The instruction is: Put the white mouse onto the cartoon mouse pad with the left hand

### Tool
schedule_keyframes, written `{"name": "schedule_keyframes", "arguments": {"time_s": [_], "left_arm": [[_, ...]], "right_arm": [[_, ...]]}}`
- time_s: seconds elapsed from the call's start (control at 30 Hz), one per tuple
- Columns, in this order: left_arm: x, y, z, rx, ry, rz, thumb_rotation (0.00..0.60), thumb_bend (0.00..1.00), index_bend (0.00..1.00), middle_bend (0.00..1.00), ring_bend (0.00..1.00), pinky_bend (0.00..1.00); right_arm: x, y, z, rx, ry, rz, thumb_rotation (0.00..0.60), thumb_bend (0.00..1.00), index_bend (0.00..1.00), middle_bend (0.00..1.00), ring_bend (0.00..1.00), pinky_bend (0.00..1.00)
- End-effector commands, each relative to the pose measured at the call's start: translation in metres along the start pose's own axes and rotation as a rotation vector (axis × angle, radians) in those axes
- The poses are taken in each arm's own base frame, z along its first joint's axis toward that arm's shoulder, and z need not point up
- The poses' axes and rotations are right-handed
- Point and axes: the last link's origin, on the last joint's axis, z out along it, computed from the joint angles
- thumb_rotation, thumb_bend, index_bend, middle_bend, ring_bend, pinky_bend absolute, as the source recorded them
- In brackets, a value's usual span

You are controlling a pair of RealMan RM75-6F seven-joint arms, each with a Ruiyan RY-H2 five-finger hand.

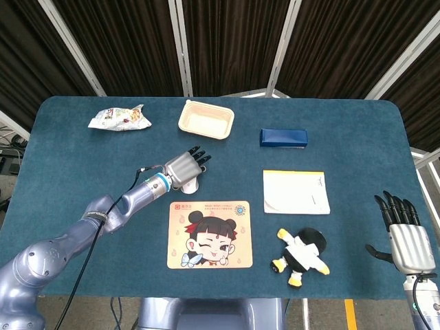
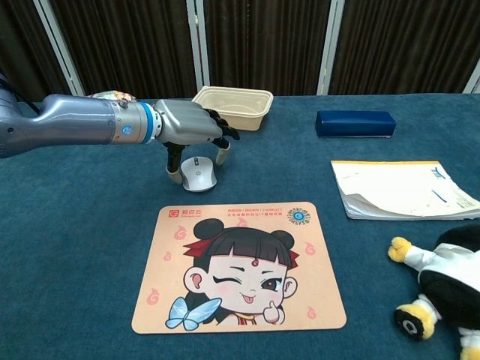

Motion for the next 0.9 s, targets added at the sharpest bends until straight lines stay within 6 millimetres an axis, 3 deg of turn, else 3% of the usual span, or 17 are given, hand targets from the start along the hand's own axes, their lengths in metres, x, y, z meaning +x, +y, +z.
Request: {"name": "schedule_keyframes", "arguments": {"time_s": [0.03,0.2,0.47,0.9], "left_arm": [[-0.001,0.000,0.000,-0.001,-0.005,0.004,0.600,0.16,0.41,0.00,0.00,0.00],[-0.002,0.000,-0.002,-0.002,0.000,-0.011,0.600,0.29,0.52,0.00,0.00,0.00],[0.005,0.004,-0.008,-0.027,0.047,-0.050,0.600,0.30,0.54,0.00,0.00,0.00],[0.032,0.056,-0.036,-0.221,0.144,-0.066,0.600,0.29,0.54,0.00,0.00,0.00]], "right_arm": [[0.000,0.000,0.000,0.000,0.000,0.000,0.600,0.10,0.03,0.00,0.00,0.00],[0.000,0.000,0.000,0.000,-0.001,0.001,0.600,0.10,0.03,0.00,0.00,0.00],[0.000,0.000,0.000,-0.001,0.000,0.000,0.600,0.10,0.03,0.00,0.00,0.00],[0.000,0.000,0.000,-0.001,0.001,-0.002,0.600,0.10,0.03,0.00,0.00,0.00]]}}
